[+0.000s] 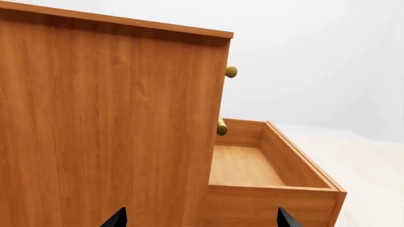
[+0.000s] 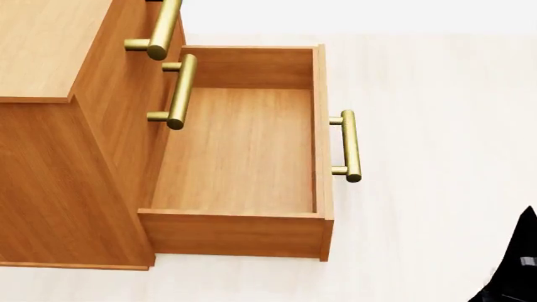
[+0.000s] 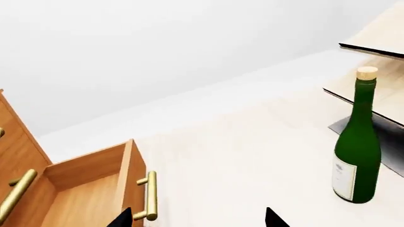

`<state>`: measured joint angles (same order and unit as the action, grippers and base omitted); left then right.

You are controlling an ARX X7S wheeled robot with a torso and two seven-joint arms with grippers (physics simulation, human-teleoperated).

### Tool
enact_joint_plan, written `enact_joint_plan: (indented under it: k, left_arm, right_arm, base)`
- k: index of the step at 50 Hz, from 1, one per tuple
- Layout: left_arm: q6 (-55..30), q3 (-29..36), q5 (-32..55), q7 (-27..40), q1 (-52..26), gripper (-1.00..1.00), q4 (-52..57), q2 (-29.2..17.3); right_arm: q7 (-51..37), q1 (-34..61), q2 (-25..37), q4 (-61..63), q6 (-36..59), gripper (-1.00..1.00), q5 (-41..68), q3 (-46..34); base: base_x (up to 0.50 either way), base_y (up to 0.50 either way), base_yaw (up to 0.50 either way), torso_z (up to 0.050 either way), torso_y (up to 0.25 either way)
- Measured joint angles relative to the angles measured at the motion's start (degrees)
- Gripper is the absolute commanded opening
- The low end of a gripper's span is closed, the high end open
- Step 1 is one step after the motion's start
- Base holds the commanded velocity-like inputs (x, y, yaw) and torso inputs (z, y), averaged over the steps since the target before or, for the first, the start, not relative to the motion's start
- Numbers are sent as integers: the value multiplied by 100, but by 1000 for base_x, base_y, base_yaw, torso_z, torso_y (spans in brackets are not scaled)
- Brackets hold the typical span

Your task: Put the bowl in the bottom drawer of the cabinet and close it.

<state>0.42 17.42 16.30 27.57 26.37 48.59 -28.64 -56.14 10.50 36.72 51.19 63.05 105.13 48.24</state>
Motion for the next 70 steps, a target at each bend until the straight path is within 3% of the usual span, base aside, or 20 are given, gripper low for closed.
enact_joint_plan:
  k: [13,26,47,70]
  left_arm:
    - [-3,39,-10,23,-17,100,-1,-14]
    - [20,62,5,31,-52,100,-51,-24]
    - [5,97,18,82,-54,100,-24,-57]
    - [63,143,27,94,-85,100,-121,-73]
  right_arm:
    - [1238,-934,-722,106,349,100,-691,1550]
    - [2070,-1317,-1232,10,546,100,-1455,2080]
    - [3009,-1552,-1795,-316,464,100,-2983,1898]
    - [3098,-1354,-1965,-993,382,100,-3924,1180]
  base:
    - [0,0,0,0,0]
    - [0,0,0,0,0]
    - [0,0,0,0,0]
    - [0,0,0,0,0]
